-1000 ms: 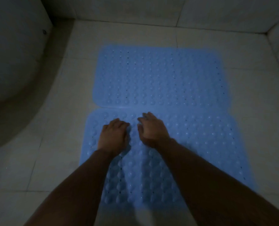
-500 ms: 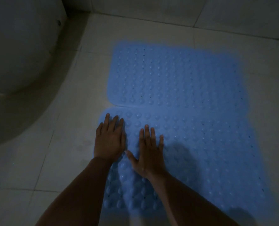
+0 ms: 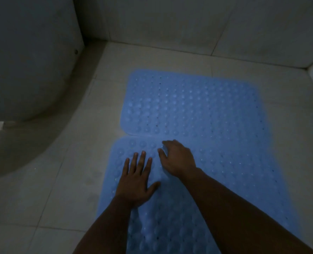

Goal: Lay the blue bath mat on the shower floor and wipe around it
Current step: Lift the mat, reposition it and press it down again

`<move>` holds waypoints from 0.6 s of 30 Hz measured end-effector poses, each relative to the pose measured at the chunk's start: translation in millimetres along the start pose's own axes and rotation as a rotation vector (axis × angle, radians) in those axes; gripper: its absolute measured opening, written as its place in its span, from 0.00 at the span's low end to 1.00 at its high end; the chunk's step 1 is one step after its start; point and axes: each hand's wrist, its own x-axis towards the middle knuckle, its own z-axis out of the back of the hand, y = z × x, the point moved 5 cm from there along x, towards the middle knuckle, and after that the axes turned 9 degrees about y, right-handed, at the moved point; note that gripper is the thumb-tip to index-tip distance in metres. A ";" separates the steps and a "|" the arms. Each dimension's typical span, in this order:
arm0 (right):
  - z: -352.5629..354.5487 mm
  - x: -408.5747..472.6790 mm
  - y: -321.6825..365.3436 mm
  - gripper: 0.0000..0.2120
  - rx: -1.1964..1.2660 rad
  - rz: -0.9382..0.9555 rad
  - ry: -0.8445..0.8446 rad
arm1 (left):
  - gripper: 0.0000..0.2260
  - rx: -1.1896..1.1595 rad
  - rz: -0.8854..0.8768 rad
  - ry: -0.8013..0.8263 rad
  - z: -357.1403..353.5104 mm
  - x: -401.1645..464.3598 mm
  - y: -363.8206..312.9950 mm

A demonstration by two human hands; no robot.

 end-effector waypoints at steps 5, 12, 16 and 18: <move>-12.4 4.9 -10.8 0.32 -0.060 0.018 -0.158 | 0.36 0.036 0.013 -0.054 -5.5 0.4 -2.6; -37.1 0.3 -13.9 0.31 -0.056 0.041 -0.076 | 0.40 0.023 0.008 -0.011 -11.0 0.1 -3.1; -26.2 -7.3 5.8 0.23 -0.016 0.124 -0.124 | 0.36 -0.171 -0.017 0.095 6.7 2.9 3.1; -24.9 -13.8 24.1 0.18 -0.005 0.140 -0.195 | 0.30 -0.295 0.000 0.028 35.6 0.8 21.4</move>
